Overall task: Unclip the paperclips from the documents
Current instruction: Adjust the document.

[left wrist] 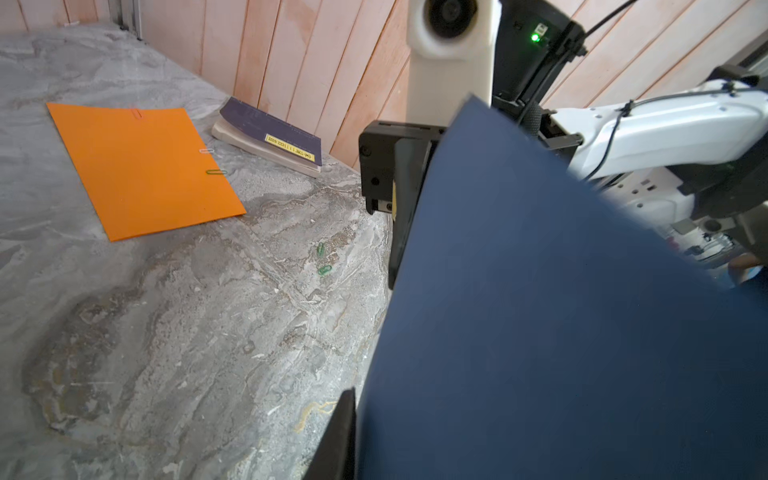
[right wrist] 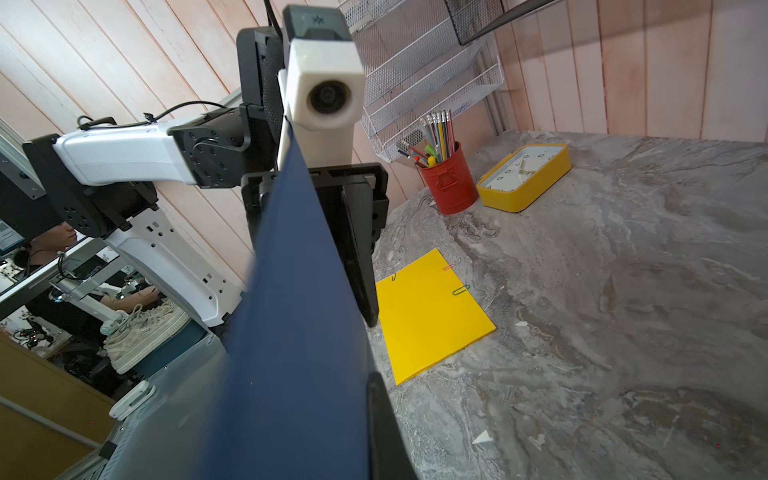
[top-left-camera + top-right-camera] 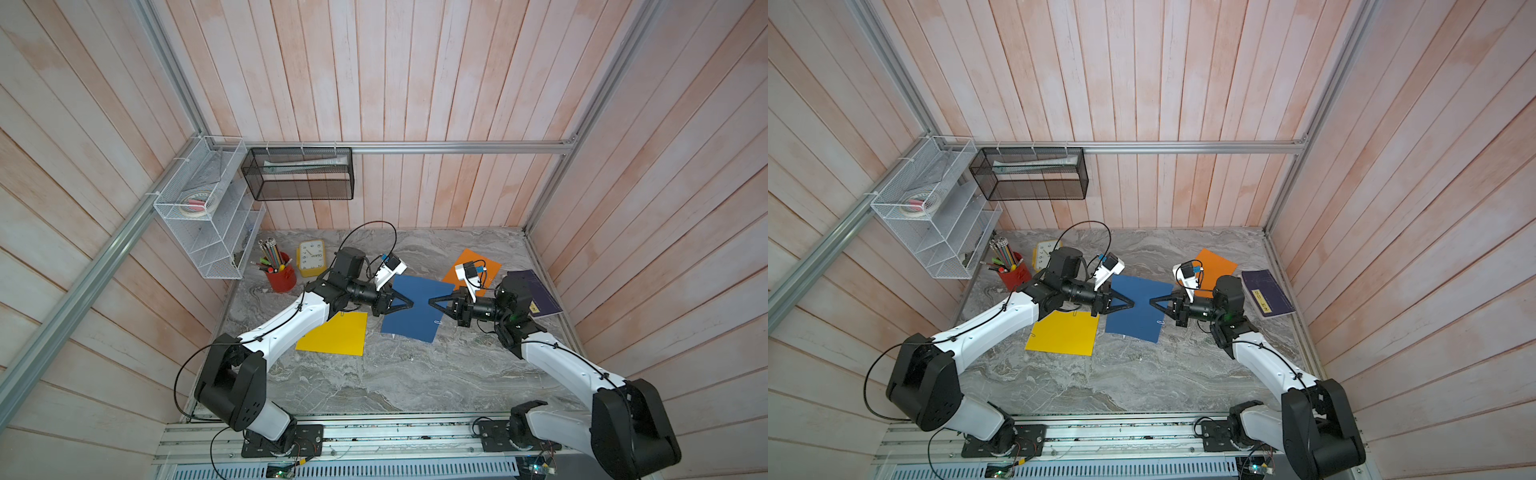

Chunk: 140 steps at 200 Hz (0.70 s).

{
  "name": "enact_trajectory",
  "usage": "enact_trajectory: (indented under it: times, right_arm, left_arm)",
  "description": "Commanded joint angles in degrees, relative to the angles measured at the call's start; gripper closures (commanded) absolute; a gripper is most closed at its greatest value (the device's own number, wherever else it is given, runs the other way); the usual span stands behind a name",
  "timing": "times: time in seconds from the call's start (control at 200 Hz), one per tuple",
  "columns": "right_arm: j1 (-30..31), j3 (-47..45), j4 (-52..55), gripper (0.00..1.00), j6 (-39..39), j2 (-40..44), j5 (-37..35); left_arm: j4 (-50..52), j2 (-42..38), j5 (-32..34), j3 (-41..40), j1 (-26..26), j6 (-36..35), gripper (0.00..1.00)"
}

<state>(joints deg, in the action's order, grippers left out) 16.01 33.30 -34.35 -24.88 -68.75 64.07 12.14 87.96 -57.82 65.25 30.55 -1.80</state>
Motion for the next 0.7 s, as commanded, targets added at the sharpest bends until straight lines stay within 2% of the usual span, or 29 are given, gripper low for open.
enact_trajectory:
  times: [0.0, 0.215, 0.445, 0.695]
  right_arm:
    - [-1.64, -0.26, -4.42, 1.00, -2.93, 1.20, 1.66]
    - [-2.65, 1.36, -2.27, 1.00, -1.87, 1.39, 3.43]
    - [-2.73, 2.13, -2.04, 1.00, -2.04, 0.65, 4.26]
    - [-2.78, 2.82, 1.18, 1.00, -0.10, 0.98, 4.57]
  left_arm:
    - [0.09, -0.82, -0.42, -0.22, 0.22, 0.36, 0.77]
    - [-3.68, -1.98, -1.99, -4.45, 0.73, 3.46, 0.76]
    - [-3.70, -1.63, -1.94, -4.94, 2.04, 3.65, 0.77]
    - [-4.92, -1.56, -1.68, -4.26, 2.15, 4.43, 0.84]
